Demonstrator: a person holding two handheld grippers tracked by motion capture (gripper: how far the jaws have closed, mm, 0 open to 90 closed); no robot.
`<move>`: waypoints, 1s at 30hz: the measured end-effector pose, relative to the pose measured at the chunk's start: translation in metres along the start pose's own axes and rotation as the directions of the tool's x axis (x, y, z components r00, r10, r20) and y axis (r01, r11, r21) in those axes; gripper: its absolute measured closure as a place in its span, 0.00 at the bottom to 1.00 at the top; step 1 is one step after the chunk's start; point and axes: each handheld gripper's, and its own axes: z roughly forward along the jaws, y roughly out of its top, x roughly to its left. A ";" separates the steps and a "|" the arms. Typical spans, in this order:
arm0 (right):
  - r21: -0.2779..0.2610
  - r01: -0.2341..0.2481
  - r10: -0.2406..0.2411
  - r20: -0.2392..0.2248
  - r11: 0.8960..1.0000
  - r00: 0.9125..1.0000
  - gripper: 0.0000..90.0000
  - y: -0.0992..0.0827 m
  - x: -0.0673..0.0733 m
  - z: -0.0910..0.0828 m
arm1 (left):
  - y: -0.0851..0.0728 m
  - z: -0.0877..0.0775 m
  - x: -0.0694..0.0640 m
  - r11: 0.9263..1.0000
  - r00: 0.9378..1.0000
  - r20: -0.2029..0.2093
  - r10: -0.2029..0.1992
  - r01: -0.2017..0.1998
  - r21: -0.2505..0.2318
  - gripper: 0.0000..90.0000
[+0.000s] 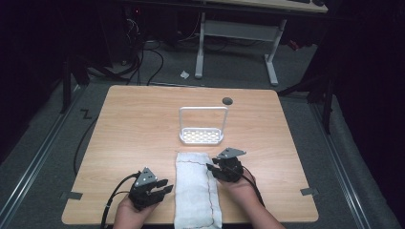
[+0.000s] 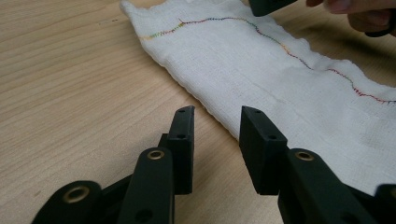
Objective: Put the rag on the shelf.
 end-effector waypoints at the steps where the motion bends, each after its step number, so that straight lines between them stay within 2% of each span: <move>1: 0.000 0.000 0.000 0.000 1.000 1.000 0.69 0.000 0.000 0.000 | 0.000 0.000 0.000 1.000 1.000 0.000 -0.002 0.002 -0.001 0.73; 3: 0.005 -0.015 0.015 -0.002 1.000 1.000 0.70 0.005 -0.004 0.009 | 0.000 0.001 0.001 1.000 1.000 0.000 -0.001 0.001 0.003 0.73; 5: 0.011 -0.015 0.015 -0.001 1.000 1.000 0.70 0.005 -0.004 0.011 | -0.001 0.001 0.001 1.000 1.000 0.002 -0.005 0.005 0.001 0.73; 6: 0.033 -0.017 0.018 -0.011 0.999 1.000 0.75 0.004 -0.005 0.016 | -0.001 0.001 0.002 1.000 1.000 0.001 -0.004 0.004 0.001 0.73; 8: 0.026 -0.016 0.016 -0.019 1.000 1.000 0.77 0.003 -0.005 0.016 | -0.001 0.000 0.002 1.000 1.000 0.000 -0.002 0.002 0.003 0.73; 10: 0.034 -0.022 0.023 -0.022 0.999 0.999 0.81 0.002 -0.004 0.014 | -0.001 -0.001 0.003 1.000 1.000 0.000 -0.001 0.001 0.004 0.73; 13: 0.041 0.011 -0.010 -0.014 0.999 1.000 0.84 -0.003 -0.001 0.006 | -0.002 -0.001 0.002 1.000 1.000 0.007 -0.021 0.021 -0.008 0.72; 14: 0.043 0.018 -0.017 -0.014 0.999 1.000 0.84 -0.006 -0.001 0.003 | -0.001 -0.001 0.004 1.000 1.000 0.009 -0.006 0.006 -0.004 0.72; 16: 0.042 0.030 -0.030 -0.011 0.999 0.999 0.84 -0.011 -0.001 -0.003 | 0.001 0.000 0.004 1.000 1.000 0.020 -0.003 0.003 -0.008 0.70; 18: 0.031 0.018 -0.017 -0.014 0.999 1.000 0.84 -0.016 -0.003 -0.006 | 0.008 0.003 0.005 0.999 0.999 0.040 -0.009 0.010 -0.036 0.66; 20: 0.019 0.003 -0.003 -0.022 1.000 1.000 0.83 -0.019 -0.005 -0.007 | 0.019 0.009 0.008 0.998 0.998 0.055 -0.034 0.037 -0.052 0.60; 23: 0.014 -0.005 0.005 -0.026 1.000 1.000 0.82 -0.019 -0.006 -0.007 | 0.035 0.024 0.015 0.998 1.000 0.006 -0.013 0.014 -0.063 0.58; 26: 0.004 -0.003 0.003 -0.026 1.000 1.000 0.82 -0.021 -0.006 -0.007 | 0.048 0.048 0.027 0.998 0.999 -0.006 -0.053 0.052 -0.035 0.52; 28: -0.001 -0.009 0.009 -0.029 1.000 1.000 0.80 -0.022 -0.007 -0.007 | 0.056 0.068 0.034 0.999 0.998 -0.042 -0.050 0.050 -0.006 0.47; 29: -0.001 -0.009 0.009 -0.029 1.000 1.000 0.80 -0.022 -0.007 -0.007 | 0.056 0.068 0.034 0.999 0.998 -0.042 -0.050 0.050 -0.006 0.46; 30: -0.001 -0.013 0.013 -0.033 1.000 0.999 0.80 -0.022 -0.008 -0.007 | 0.058 0.074 0.037 0.998 0.998 -0.036 -0.060 0.060 0.003 0.45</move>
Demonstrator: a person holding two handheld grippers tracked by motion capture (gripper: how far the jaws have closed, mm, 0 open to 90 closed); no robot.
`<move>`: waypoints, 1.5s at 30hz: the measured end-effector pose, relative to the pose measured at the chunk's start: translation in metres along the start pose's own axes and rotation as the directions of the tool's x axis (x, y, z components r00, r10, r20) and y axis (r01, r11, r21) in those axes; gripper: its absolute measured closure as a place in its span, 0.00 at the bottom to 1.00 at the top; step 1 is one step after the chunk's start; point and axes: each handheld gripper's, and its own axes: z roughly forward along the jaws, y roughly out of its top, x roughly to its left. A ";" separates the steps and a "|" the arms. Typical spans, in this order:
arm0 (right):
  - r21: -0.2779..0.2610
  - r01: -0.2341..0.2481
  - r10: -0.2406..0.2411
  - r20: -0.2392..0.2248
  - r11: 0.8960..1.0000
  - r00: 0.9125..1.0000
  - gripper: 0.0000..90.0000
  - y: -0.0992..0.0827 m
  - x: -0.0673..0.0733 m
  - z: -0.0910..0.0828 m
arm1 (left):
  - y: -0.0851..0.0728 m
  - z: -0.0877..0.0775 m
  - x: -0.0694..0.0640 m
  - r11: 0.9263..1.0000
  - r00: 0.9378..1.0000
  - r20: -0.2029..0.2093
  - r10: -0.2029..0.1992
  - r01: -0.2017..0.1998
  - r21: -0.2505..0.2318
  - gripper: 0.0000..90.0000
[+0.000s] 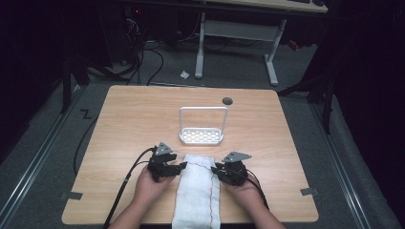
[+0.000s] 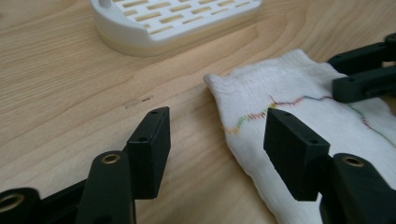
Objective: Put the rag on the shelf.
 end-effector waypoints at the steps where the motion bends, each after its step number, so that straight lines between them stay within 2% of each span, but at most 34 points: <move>1: 0.000 0.000 0.000 0.000 1.000 1.000 0.80 0.000 0.000 0.000 | 0.000 0.004 0.002 1.000 1.000 0.004 -0.011 0.011 -0.006 0.45; 5: -0.003 0.006 -0.006 -0.002 1.000 1.000 0.79 0.000 -0.001 0.000 | 0.002 0.012 0.004 0.998 0.998 0.021 -0.052 0.052 -0.018 0.48; 10: -0.003 0.007 -0.007 -0.003 1.000 1.000 0.79 0.000 -0.001 0.001 | 0.004 0.015 -0.001 0.999 0.999 0.035 -0.035 0.035 0.000 0.54; 11: -0.003 0.007 -0.007 0.000 1.000 1.000 0.79 0.000 0.000 0.000 | 0.004 0.016 -0.003 1.000 0.999 0.028 -0.026 0.026 0.002 0.58; 13: -0.003 0.008 -0.008 0.002 1.000 1.000 0.79 0.000 0.000 0.000 | 0.004 0.017 -0.004 1.000 0.999 0.023 -0.023 0.023 -0.003 0.59; 15: -0.006 0.011 -0.011 0.003 1.000 1.000 0.79 0.000 0.000 0.001 | 0.004 0.018 -0.004 1.000 0.999 0.028 -0.031 0.031 -0.003 0.65; 17: -0.004 0.008 -0.008 0.004 1.000 1.000 0.78 0.000 0.000 0.001 | 0.003 0.018 -0.005 1.000 0.999 0.040 -0.028 0.028 -0.003 0.76; 18: -0.004 0.008 -0.008 0.004 1.000 1.000 0.78 0.000 0.000 0.001 | 0.002 0.018 -0.006 1.000 0.998 0.047 -0.029 0.029 -0.004 0.76; 22: -0.006 0.005 -0.005 0.002 1.000 1.000 0.77 0.000 0.000 0.001 | 0.001 0.018 -0.005 0.999 0.997 0.072 -0.038 0.038 0.009 0.93; 25: -0.006 0.001 -0.001 0.001 1.000 1.000 0.76 0.000 -0.001 0.001 | 0.001 0.017 -0.006 0.999 0.997 0.072 -0.036 0.036 0.007 0.94; 27: 0.010 0.026 -0.026 0.021 1.000 0.999 0.72 0.003 0.001 0.001 | 0.000 0.017 -0.007 1.000 0.997 0.065 -0.029 0.029 0.004 0.94; 28: 0.002 0.023 -0.023 0.045 1.000 0.999 0.67 0.006 0.002 0.000 | 0.000 0.016 -0.007 1.000 0.998 0.063 -0.023 0.023 0.004 0.94; 29: -0.008 0.008 -0.007 0.042 1.000 0.999 0.63 0.007 0.000 0.000 | 0.000 0.016 -0.007 1.000 0.998 0.063 -0.022 0.022 0.004 0.94; 30: -0.008 0.008 -0.007 0.042 1.000 0.999 0.63 0.007 0.000 0.000 | 0.000 0.016 -0.007 1.000 0.998 0.063 -0.023 0.023 0.004 0.94; 31: -0.016 -0.034 0.035 0.035 0.999 0.999 0.58 0.008 -0.002 0.000 | 0.000 0.016 -0.007 1.000 0.998 0.064 -0.023 0.023 0.004 0.94; 32: -0.020 -0.057 0.058 0.029 0.998 0.998 0.51 0.009 -0.004 0.002 | 0.000 0.016 -0.007 1.000 0.997 0.066 -0.026 0.025 0.004 0.94; 33: -0.012 -0.102 0.103 0.008 0.995 0.995 0.43 0.009 -0.008 0.005 | 0.000 0.016 -0.007 1.000 0.997 0.067 -0.026 0.026 0.004 0.94; 35: -0.004 -0.113 0.113 0.021 0.994 0.993 0.39 0.009 -0.008 0.008 | 0.000 0.016 -0.007 1.000 0.997 0.067 -0.024 0.024 0.004 0.94; 38: -0.007 -0.112 0.112 0.022 0.994 0.993 0.40 0.009 -0.006 0.009 | -0.001 0.016 -0.007 1.000 0.997 0.068 -0.026 0.026 0.004 0.94; 39: -0.010 -0.089 0.089 0.009 0.996 0.996 0.46 0.008 -0.002 0.010 | -0.001 0.015 -0.007 1.000 0.998 0.066 -0.021 0.020 0.006 0.94; 41: -0.011 -0.076 0.076 0.007 0.997 0.997 0.49 0.008 0.000 0.010 | -0.001 0.015 -0.007 1.000 0.998 0.065 -0.020 0.020 0.006 0.94; 42: -0.015 -0.041 0.041 0.008 0.999 0.999 0.58 0.008 0.005 0.011 | -0.001 0.015 -0.007 1.000 0.998 0.066 -0.021 0.021 0.006 0.93; 45: -0.016 -0.049 0.049 0.003 0.999 0.999 0.63 0.007 0.007 0.010 | -0.001 0.015 -0.007 1.000 0.998 0.065 -0.022 0.022 0.006 0.94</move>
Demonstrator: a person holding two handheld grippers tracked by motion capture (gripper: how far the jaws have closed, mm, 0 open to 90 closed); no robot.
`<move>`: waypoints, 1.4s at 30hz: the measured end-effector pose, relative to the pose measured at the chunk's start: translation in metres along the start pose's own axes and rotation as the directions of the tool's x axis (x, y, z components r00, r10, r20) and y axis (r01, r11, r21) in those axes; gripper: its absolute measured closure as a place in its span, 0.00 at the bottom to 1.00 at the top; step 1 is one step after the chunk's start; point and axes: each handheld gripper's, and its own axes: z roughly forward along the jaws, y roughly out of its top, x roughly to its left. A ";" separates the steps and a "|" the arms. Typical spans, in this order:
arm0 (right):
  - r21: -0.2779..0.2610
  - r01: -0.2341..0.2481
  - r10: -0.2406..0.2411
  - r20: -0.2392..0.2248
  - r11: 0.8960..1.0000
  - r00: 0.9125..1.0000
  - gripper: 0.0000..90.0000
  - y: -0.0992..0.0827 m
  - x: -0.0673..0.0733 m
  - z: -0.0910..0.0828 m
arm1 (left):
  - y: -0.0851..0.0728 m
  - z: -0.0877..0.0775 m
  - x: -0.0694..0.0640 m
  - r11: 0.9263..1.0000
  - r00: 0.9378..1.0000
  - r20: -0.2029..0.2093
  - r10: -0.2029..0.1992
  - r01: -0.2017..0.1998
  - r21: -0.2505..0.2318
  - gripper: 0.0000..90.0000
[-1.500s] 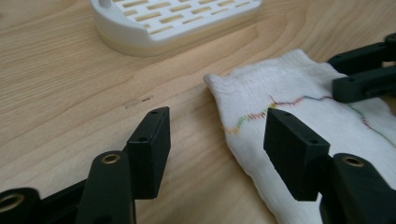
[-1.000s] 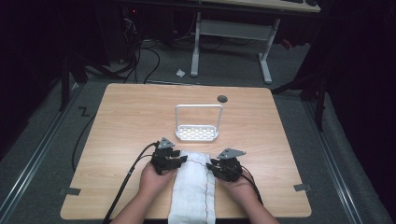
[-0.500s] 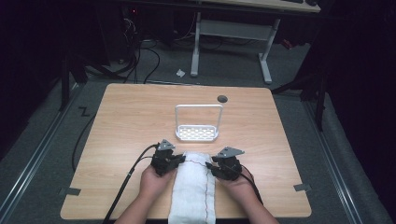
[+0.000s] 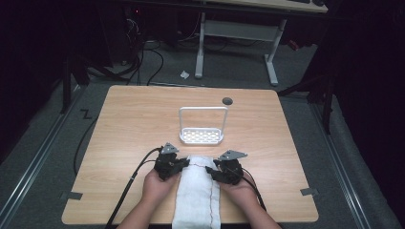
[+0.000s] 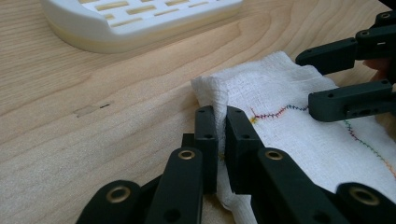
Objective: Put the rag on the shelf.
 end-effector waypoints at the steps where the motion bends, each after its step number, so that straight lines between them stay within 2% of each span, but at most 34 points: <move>1: -0.003 0.002 -0.002 -0.007 1.000 1.000 0.66 0.000 -0.001 0.000 | 0.000 0.000 0.000 1.000 1.000 0.000 0.001 -0.001 0.000 0.94; 9: -0.010 -0.037 0.036 -0.041 0.999 0.999 0.87 -0.001 -0.005 0.001 | 0.000 0.000 0.000 1.000 1.000 0.000 -0.002 0.002 0.000 0.94; 11: -0.008 -0.045 0.044 -0.050 0.999 0.998 0.89 -0.001 -0.007 0.001 | 0.000 0.000 0.000 1.000 1.000 -0.001 -0.001 0.001 0.001 0.93; 13: -0.010 -0.031 0.031 -0.053 0.999 0.998 0.91 -0.001 -0.007 0.002 | 0.000 0.000 0.000 1.000 1.000 -0.003 0.000 0.000 0.000 0.94; 14: -0.010 -0.008 0.007 -0.047 1.000 0.999 0.92 0.000 -0.004 0.001 | 0.000 0.000 0.000 1.000 1.000 -0.003 0.000 0.000 0.000 0.94; 20: -0.013 -0.001 0.000 -0.044 1.000 0.999 0.93 0.001 -0.003 -0.001 | -0.001 -0.003 -0.001 1.000 1.000 -0.002 0.000 0.000 -0.028 0.94; 29: -0.084 0.017 -0.020 -0.026 0.996 0.999 0.93 0.005 0.001 -0.011 | -0.002 -0.010 -0.001 0.996 1.000 0.014 0.009 -0.008 -0.092 0.95; 30: -0.084 0.017 -0.020 -0.026 0.996 0.999 0.93 0.005 0.001 -0.011 | -0.001 -0.013 0.000 0.995 1.000 0.022 -0.003 0.006 -0.102 0.95; 32: -0.118 -0.003 -0.002 -0.036 0.993 0.999 0.93 0.010 0.001 -0.016 | 0.001 -0.017 0.002 0.991 0.998 0.038 -0.044 0.049 -0.123 0.96; 33: -0.126 0.001 -0.005 -0.034 0.992 0.999 0.93 0.011 0.002 -0.017 | 0.002 -0.019 0.001 0.990 0.998 0.037 -0.047 0.051 -0.133 0.96; 37: -0.157 0.025 -0.027 -0.014 0.987 1.000 0.93 0.019 0.005 -0.025 | 0.010 -0.031 -0.004 0.983 0.999 0.032 -0.033 0.038 -0.180 0.96; 39: -0.190 0.042 -0.044 -0.001 0.981 0.999 0.93 0.028 0.006 -0.034 | 0.016 -0.038 -0.006 0.979 0.999 0.031 -0.032 0.038 -0.202 0.96; 40: -0.190 0.042 -0.044 -0.001 0.981 0.999 0.93 0.028 0.006 -0.034 | 0.019 -0.041 -0.007 0.976 0.999 0.031 -0.033 0.038 -0.212 0.96; 42: -0.219 0.061 -0.060 0.013 0.974 0.998 0.93 0.037 0.008 -0.041 | 0.026 -0.049 -0.011 0.971 1.000 0.019 -0.016 0.020 -0.239 0.96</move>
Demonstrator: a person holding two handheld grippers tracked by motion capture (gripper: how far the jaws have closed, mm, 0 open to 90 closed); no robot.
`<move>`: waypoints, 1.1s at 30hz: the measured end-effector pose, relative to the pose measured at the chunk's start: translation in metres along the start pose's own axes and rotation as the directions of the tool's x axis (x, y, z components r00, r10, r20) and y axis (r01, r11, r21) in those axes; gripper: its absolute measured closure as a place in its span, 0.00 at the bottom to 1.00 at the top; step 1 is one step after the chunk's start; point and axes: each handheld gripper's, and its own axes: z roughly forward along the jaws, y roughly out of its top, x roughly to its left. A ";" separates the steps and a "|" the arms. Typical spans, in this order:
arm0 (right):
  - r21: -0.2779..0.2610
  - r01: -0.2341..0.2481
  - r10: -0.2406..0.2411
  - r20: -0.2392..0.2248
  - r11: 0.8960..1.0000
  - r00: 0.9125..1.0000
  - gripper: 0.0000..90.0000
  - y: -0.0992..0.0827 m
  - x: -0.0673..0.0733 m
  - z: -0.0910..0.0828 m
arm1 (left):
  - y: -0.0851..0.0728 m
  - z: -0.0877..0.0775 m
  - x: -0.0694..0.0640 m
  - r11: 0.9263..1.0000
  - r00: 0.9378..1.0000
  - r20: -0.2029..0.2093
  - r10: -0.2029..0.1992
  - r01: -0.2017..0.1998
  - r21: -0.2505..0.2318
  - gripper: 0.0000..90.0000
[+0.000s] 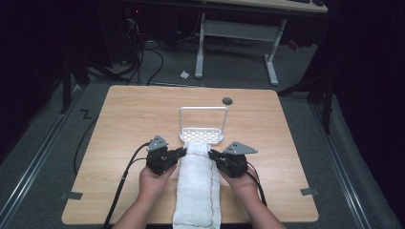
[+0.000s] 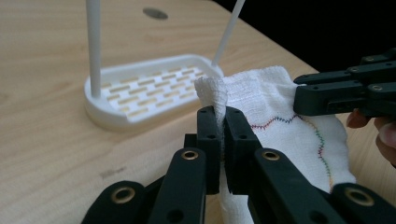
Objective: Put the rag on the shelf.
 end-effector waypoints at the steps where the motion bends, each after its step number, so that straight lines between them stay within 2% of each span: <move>1: 0.000 0.000 0.000 0.000 1.000 1.000 0.93 0.000 0.000 0.000 | 0.004 -0.003 -0.002 1.000 1.000 0.001 0.004 -0.003 -0.014 0.96; 5: -0.058 0.026 -0.025 0.021 0.998 0.999 0.93 0.019 0.000 -0.009 | 0.024 -0.016 -0.011 0.996 0.999 -0.002 0.033 -0.033 -0.081 0.96; 7: -0.070 0.026 -0.024 0.025 0.997 0.999 0.93 0.022 0.000 -0.012 | 0.028 -0.018 -0.013 0.995 0.999 -0.004 0.041 -0.041 -0.093 0.96; 8: -0.097 0.035 -0.032 0.033 0.995 0.999 0.93 0.031 0.000 -0.017 | 0.036 -0.023 -0.016 0.992 0.998 -0.006 0.056 -0.056 -0.112 0.96; 9: -0.097 0.035 -0.032 0.033 0.995 0.999 0.93 0.031 0.000 -0.017 | 0.036 -0.023 -0.016 0.992 0.998 -0.006 0.056 -0.056 -0.112 0.96; 11: -0.125 0.046 -0.041 0.040 0.991 0.998 0.93 0.039 0.000 -0.021 | 0.046 -0.028 -0.020 0.988 0.998 -0.010 0.069 -0.069 -0.137 0.96; 12: -0.150 0.049 -0.043 0.044 0.987 0.998 0.93 0.048 0.000 -0.025 | 0.054 -0.033 -0.023 0.983 0.996 -0.017 0.089 -0.090 -0.157 0.96; 13: -0.158 0.051 -0.044 0.045 0.986 0.998 0.93 0.051 0.000 -0.027 | 0.054 -0.033 -0.023 0.983 0.996 -0.017 0.089 -0.090 -0.157 0.96; 14: -0.158 0.051 -0.044 0.045 0.986 0.998 0.93 0.051 0.000 -0.027 | 0.059 -0.035 -0.025 0.980 0.995 -0.023 0.101 -0.104 -0.169 0.96; 17: -0.193 0.064 -0.054 0.056 0.979 0.997 0.93 0.065 0.000 -0.034 | 0.072 -0.041 -0.030 0.973 0.993 -0.031 0.118 -0.122 -0.198 0.96; 18: -0.216 0.069 -0.057 0.061 0.974 0.996 0.93 0.074 0.000 -0.039 | 0.076 -0.043 -0.031 0.970 0.992 -0.034 0.124 -0.129 -0.208 0.96; 19: -0.216 0.069 -0.057 0.061 0.974 0.996 0.93 0.074 0.000 -0.039 | 0.080 -0.044 -0.032 0.968 0.991 -0.034 0.127 -0.131 -0.215 0.96; 20: -0.235 0.076 -0.062 0.066 0.969 0.996 0.93 0.082 0.000 -0.043 | 0.085 -0.047 -0.034 0.964 0.990 -0.038 0.136 -0.141 -0.225 0.96; 23: -0.256 0.082 -0.066 0.070 0.963 0.995 0.93 0.088 0.000 -0.047 | 0.096 -0.052 -0.040 0.954 0.988 -0.043 0.151 -0.157 -0.257 0.96; 24: -0.271 0.089 -0.071 0.076 0.959 0.995 0.93 0.095 0.000 -0.051 | 0.099 -0.054 -0.041 0.951 0.986 -0.045 0.159 -0.165 -0.261 0.96; 27: -0.286 0.093 -0.073 0.081 0.954 0.994 0.93 0.101 0.000 -0.055 | 0.111 -0.058 -0.047 0.940 0.981 -0.055 0.187 -0.195 -0.279 0.96; 28: -0.303 0.100 -0.077 0.086 0.948 0.993 0.93 0.107 0.000 -0.059 | 0.117 -0.061 -0.049 0.936 0.979 -0.056 0.195 -0.202 -0.287 0.96; 29: -0.303 0.100 -0.077 0.086 0.948 0.993 0.93 0.107 0.000 -0.059 | 0.117 -0.061 -0.049 0.936 0.979 -0.056 0.195 -0.202 -0.287 0.96; 33: -0.336 0.112 -0.084 0.096 0.935 0.992 0.93 0.123 0.000 -0.070 | 0.131 -0.066 -0.054 0.924 0.974 -0.068 0.216 -0.226 -0.309 0.96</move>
